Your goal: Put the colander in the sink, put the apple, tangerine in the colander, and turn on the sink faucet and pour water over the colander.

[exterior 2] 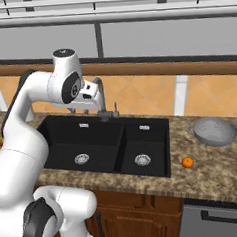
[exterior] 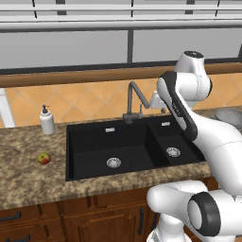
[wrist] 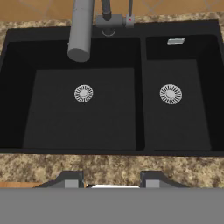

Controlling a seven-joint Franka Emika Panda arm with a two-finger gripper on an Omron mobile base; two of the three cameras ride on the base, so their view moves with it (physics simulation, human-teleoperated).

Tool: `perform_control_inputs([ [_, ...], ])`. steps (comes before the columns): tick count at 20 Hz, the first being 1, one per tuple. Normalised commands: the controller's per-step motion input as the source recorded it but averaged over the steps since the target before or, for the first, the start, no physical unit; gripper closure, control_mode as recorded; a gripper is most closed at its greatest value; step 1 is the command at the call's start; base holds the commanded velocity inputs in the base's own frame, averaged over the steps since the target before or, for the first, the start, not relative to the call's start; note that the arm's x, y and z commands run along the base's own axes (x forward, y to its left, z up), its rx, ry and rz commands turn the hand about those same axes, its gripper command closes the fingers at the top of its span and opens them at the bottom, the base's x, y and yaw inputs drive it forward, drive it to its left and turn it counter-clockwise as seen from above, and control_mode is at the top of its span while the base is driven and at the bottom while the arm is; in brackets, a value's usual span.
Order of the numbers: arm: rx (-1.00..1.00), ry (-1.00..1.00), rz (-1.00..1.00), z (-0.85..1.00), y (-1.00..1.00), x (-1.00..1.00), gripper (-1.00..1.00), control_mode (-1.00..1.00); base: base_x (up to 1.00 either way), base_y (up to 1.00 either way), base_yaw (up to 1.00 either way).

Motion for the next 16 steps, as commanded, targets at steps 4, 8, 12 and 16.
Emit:
perform_control_inputs([
  [4, 0.00, 0.00, 0.00, 0.00, 0.00, 0.00, -1.00, -1.00, 0.00, 0.00, 0.00],
  [8, 0.00, 0.00, 0.00, 0.00, 0.00, 0.00, -1.00, -1.00, 0.00, 0.00, 0.00],
  [12, 0.00, 0.00, 0.00, 0.00, 0.00, 0.00, -1.00, -1.00, 0.00, 0.00, 0.00],
  [16, 0.00, 0.00, 0.00, -0.06, -0.16, -0.32, -1.00, -1.00, 0.00, 0.00, 0.00],
])
